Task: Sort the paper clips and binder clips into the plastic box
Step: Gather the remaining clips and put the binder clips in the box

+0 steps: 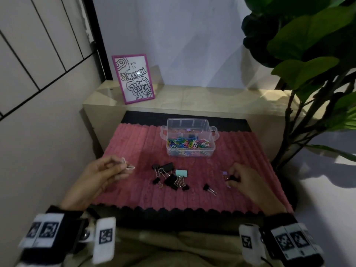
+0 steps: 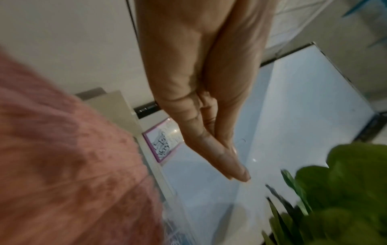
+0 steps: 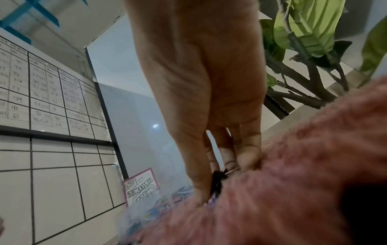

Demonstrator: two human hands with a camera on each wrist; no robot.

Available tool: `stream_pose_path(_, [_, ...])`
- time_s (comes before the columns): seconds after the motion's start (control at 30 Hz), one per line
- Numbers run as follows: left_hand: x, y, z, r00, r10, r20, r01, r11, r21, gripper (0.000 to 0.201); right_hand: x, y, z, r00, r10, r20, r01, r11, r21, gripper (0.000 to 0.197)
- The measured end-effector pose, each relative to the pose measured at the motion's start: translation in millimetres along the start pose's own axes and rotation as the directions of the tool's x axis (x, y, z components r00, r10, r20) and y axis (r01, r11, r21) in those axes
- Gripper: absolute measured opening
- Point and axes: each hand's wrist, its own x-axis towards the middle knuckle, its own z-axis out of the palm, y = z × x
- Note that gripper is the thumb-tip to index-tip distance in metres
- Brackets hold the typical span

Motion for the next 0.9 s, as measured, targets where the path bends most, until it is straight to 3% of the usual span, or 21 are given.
stream_pose_path(0.17, [55,29,30,0.983,-0.043,0.176,-0.011,0.956,0.292,0.003,5,4,-10,0.996,0.030,0.086,-0.041,0.992,0.123,0.016])
stream_pose_path(0.23, [83,39,41,0.954,-0.085,0.289,-0.066,0.876,0.477,0.007,4,12,-13,0.996,0.082,0.021,-0.084,0.977,0.194,0.003])
stream_pose_path(0.27, [98,44,47,0.934,-0.107,0.341,-0.108,0.824,0.556,0.008,2,15,-15,0.993,0.118,-0.009,-0.111,0.961,0.254,0.008])
stream_pose_path(0.4, [153,60,75,0.898,-0.139,0.417,-0.267,0.583,0.767,0.019,-1,15,-15,0.954,0.274,0.117,-0.292,0.778,0.557,0.030])
stream_pose_path(0.5, [179,61,100,0.899,-0.174,0.403,-0.271,0.502,0.821,0.017,3,9,-14,0.923,0.355,0.152,-0.342,0.570,0.747,0.034])
stream_pose_path(0.53, [185,59,108,0.901,-0.173,0.398,-0.284,0.459,0.842,0.012,4,9,-13,0.922,0.360,0.145,-0.336,0.554,0.762,0.034])
stream_pose_path(0.57, [190,58,114,0.902,-0.169,0.397,-0.304,0.405,0.863,0.005,4,9,-12,0.928,0.348,0.134,-0.327,0.590,0.738,0.029])
stream_pose_path(0.63, [199,55,124,0.904,-0.159,0.396,-0.334,0.314,0.889,0.012,4,10,-10,0.950,0.286,0.122,-0.293,0.692,0.660,0.015])
stream_pose_path(0.7, [205,51,130,0.911,-0.187,0.368,-0.318,0.251,0.914,0.018,4,14,-11,0.960,0.256,0.111,-0.268,0.733,0.626,0.019])
stream_pose_path(0.8, [208,42,134,0.896,-0.265,0.356,-0.303,0.222,0.927,0.021,2,21,-15,0.960,0.270,0.079,-0.256,0.723,0.642,0.020])
stream_pose_path(0.9, [203,33,134,0.844,-0.368,0.390,-0.350,0.172,0.921,0.022,3,27,-17,0.956,0.274,0.102,-0.265,0.665,0.699,0.016])
